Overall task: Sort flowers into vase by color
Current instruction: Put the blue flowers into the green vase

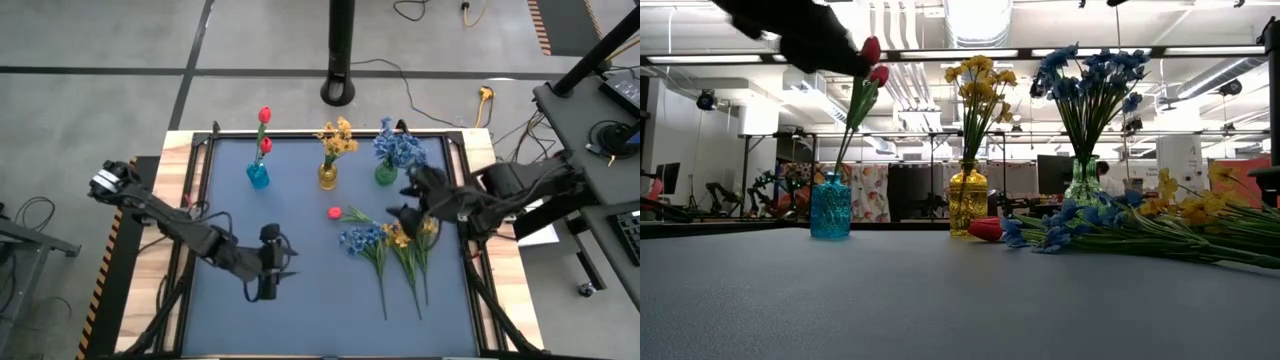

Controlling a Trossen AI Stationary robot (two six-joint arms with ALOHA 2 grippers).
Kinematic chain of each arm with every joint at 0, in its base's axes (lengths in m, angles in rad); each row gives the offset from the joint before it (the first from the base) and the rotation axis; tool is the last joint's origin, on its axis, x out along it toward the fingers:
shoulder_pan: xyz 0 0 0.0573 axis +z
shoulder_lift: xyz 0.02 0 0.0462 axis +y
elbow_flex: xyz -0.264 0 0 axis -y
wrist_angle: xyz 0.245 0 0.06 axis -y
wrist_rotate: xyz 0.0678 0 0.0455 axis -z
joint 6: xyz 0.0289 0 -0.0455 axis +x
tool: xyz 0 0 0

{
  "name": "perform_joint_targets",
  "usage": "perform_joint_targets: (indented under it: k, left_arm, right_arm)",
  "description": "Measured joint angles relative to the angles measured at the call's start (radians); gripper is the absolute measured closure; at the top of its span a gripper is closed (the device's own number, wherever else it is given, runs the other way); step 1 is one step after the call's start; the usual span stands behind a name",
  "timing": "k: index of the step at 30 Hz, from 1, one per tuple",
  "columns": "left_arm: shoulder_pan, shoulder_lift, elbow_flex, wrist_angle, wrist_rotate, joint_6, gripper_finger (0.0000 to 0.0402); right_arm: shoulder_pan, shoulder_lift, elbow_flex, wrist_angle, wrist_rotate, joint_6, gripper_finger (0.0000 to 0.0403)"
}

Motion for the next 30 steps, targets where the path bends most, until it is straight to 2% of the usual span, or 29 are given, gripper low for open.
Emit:
perform_joint_targets:
  k: [4,7,14,23,30]
  left_arm:
    - [-0.051,0.008,0.109,-0.269,-0.001,-0.112,0.0191]
    - [-0.086,0.015,0.166,-0.384,-0.025,-0.144,0.0191]
    - [-0.144,0.014,0.211,-0.412,-0.033,-0.14,0.0191]
    - [-0.177,0.005,0.215,-0.446,-0.041,-0.137,0.0191]
    - [-0.176,-0.019,0.215,-0.523,-0.043,-0.137,0.0191]
  right_arm:
    - [0.069,0.05,-0.002,-0.002,-0.057,0.08,0.0078]
    - [0.105,0.103,-0.013,-0.03,-0.101,0.145,0.0078]
    - [0.143,0.267,-0.041,-0.168,-0.124,0.308,0.0078]
    - [0.146,0.484,-0.048,-0.138,-0.167,0.335,0.0078]
    - [0.146,0.615,-0.048,-0.05,-0.232,0.334,0.0078]
